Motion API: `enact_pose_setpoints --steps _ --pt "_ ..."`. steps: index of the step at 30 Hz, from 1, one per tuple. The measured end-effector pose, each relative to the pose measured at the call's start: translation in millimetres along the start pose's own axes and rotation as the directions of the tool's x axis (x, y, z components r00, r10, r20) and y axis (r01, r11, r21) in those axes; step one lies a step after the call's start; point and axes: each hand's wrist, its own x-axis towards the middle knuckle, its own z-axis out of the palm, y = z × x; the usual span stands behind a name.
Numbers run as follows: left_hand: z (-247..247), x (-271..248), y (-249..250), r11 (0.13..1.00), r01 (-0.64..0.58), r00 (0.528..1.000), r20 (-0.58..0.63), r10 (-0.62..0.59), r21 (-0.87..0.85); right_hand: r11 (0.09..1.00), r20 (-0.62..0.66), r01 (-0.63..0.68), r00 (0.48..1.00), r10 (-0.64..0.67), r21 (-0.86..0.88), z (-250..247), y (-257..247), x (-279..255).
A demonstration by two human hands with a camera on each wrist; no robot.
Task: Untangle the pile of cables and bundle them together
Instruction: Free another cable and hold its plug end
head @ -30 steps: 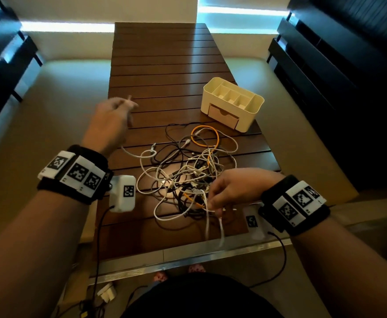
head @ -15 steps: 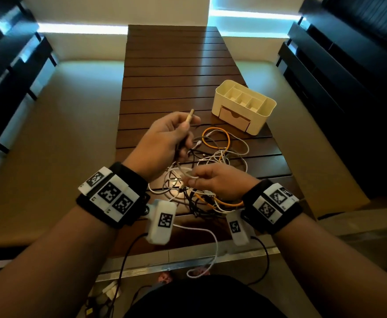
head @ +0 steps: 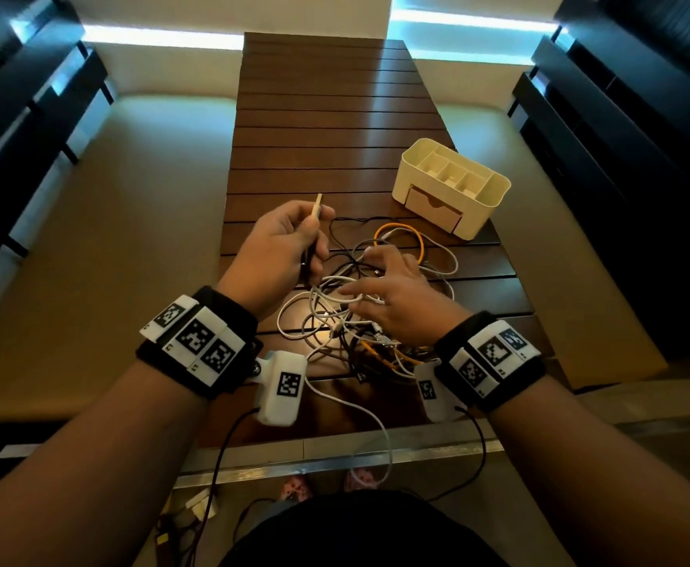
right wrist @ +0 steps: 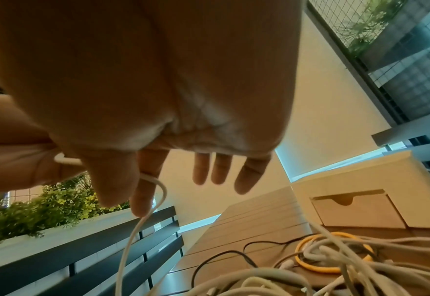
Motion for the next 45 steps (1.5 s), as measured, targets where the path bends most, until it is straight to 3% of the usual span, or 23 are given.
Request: enact_pose_setpoints --steps 5,8,11,15,17,20,24,26,28,30,33,35,39,43,45 --pt "-3 2 7 0.997 -0.062 0.997 -0.042 0.060 -0.036 0.958 -0.029 0.100 0.995 -0.096 0.268 7 -5 2" --pt "-7 4 13 0.992 -0.092 0.994 -0.063 0.087 -0.082 0.917 0.018 0.027 0.999 -0.037 0.398 9 -11 -4" --pt "-10 3 16 0.989 -0.102 0.993 -0.071 0.095 -0.105 0.815 0.162 -0.061 0.986 -0.041 0.576 8 -17 -11" --pt "-8 0 11 0.990 -0.083 0.995 -0.067 0.075 -0.116 0.861 0.255 -0.078 0.965 -0.062 0.503 -1 -11 -11" --pt "-7 -2 7 0.993 -0.067 0.996 -0.068 0.060 -0.102 0.891 0.198 -0.070 0.980 -0.022 0.449 -13 0 -8" --pt "-8 -5 4 0.996 -0.035 0.997 -0.078 0.029 -0.083 0.876 -0.004 -0.073 0.996 0.086 0.476 -30 29 -1" --pt "-8 -3 1 0.997 -0.013 0.996 -0.086 0.007 -0.070 0.850 -0.241 -0.176 0.913 0.329 0.496 -30 78 13" --pt "-6 -1 0 0.998 -0.013 0.995 -0.096 0.007 -0.059 0.829 -0.147 -0.239 0.923 0.357 0.506 -23 91 14" --pt "-3 2 -2 0.998 -0.012 0.995 -0.102 0.007 -0.055 0.828 0.070 -0.292 0.953 0.296 0.478 -9 97 14" --pt "0 5 -4 0.999 -0.014 0.995 -0.102 0.009 -0.052 0.868 0.242 -0.323 0.939 0.245 0.376 7 96 15" --pt "4 11 -7 0.999 -0.010 0.995 -0.096 0.006 -0.041 0.915 0.312 -0.338 0.913 0.262 0.220 26 96 20" --pt "6 15 -7 0.999 -0.010 0.996 -0.091 0.006 -0.041 0.931 0.268 -0.325 0.924 0.274 0.166 33 98 25" --pt "8 19 -9 0.999 -0.001 0.997 -0.074 -0.003 -0.052 0.938 0.041 -0.327 0.945 0.325 0.117 31 113 37" --pt "8 20 -13 0.997 0.026 0.997 -0.072 -0.030 -0.068 0.898 -0.194 -0.298 0.908 0.371 0.324 16 115 45" --pt "8 20 -14 0.997 0.027 0.997 -0.072 -0.032 -0.071 0.880 -0.253 -0.266 0.889 0.381 0.392 9 114 46"
